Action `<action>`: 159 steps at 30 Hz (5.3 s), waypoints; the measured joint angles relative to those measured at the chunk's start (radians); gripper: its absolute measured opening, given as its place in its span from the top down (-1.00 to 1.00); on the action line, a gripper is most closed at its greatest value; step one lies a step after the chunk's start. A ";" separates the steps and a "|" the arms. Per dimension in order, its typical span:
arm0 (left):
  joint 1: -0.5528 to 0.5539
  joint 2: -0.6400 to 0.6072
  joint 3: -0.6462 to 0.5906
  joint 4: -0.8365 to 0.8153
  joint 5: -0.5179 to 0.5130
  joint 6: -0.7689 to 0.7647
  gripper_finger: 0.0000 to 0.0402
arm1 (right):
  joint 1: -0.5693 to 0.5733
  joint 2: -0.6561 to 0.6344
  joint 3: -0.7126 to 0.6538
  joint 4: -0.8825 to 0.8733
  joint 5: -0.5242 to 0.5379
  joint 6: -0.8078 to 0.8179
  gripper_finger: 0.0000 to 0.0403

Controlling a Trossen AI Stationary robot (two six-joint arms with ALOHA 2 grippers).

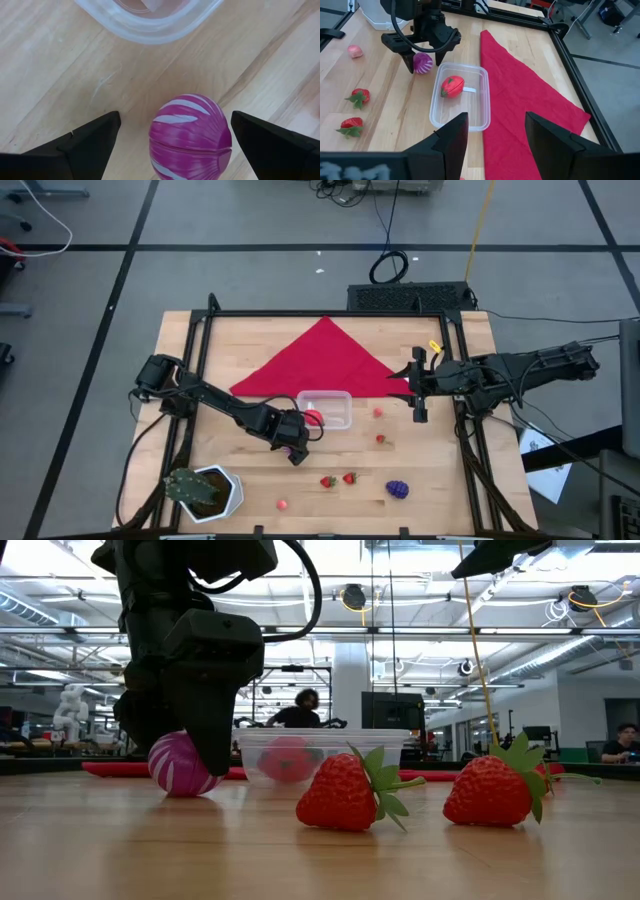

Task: Pick and placing Produce into tupperware
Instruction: Put the red onion in the transparent bin

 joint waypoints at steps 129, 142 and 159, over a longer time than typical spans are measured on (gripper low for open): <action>-0.020 -0.021 -0.001 0.005 0.065 0.002 -0.53 | 0.000 0.000 0.000 0.001 0.000 0.001 0.07; -0.034 0.000 0.001 0.024 0.062 0.003 -0.53 | 0.000 0.000 0.000 0.001 0.000 0.001 0.07; -0.035 0.000 0.000 0.008 0.037 -0.008 -0.06 | 0.000 0.000 0.000 0.001 0.000 0.023 0.07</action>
